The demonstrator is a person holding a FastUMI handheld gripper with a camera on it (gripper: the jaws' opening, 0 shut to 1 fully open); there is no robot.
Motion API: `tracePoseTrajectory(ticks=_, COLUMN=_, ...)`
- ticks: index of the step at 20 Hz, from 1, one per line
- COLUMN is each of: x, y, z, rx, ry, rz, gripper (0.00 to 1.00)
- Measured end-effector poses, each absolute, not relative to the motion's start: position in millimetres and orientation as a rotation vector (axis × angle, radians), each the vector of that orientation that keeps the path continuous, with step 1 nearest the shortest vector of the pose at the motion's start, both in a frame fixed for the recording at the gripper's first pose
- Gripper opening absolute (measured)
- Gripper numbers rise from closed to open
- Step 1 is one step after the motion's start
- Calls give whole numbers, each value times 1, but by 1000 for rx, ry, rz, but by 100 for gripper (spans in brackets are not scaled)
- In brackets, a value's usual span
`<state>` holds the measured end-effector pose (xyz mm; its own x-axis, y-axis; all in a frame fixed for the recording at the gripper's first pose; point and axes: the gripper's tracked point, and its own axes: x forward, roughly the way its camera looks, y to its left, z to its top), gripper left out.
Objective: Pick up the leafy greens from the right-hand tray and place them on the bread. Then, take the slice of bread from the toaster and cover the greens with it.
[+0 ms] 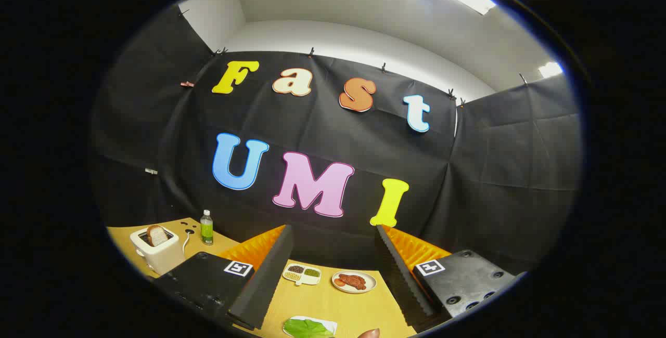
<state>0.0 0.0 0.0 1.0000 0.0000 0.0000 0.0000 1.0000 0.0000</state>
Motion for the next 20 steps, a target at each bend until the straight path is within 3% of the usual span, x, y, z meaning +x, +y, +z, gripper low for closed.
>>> tracePoseTrajectory(ticks=20, x=-11, y=7, z=3, rx=-8, ry=13, rz=-8, gripper=97)
